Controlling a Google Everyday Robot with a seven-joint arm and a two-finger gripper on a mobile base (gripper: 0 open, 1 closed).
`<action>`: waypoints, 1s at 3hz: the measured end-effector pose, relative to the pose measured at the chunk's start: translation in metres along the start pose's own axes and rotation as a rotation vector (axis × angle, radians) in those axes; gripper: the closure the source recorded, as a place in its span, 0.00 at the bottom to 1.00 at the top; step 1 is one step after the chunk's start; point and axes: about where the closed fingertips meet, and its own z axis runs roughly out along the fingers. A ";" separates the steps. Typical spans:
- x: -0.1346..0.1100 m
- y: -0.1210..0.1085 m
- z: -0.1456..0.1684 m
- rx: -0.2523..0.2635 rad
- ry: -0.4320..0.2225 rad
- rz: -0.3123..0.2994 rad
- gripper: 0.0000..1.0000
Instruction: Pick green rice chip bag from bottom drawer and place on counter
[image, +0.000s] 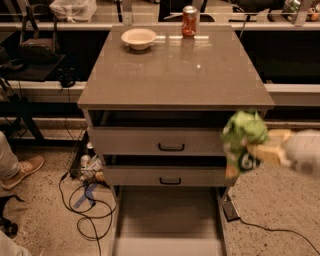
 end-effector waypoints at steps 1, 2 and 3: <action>-0.091 -0.024 -0.016 0.053 -0.059 -0.125 1.00; -0.176 -0.046 -0.012 0.088 -0.094 -0.219 1.00; -0.227 -0.066 0.018 0.083 -0.100 -0.240 1.00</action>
Offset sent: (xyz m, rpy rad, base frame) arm 0.1315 0.0724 0.2621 -0.1406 -0.3447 0.0770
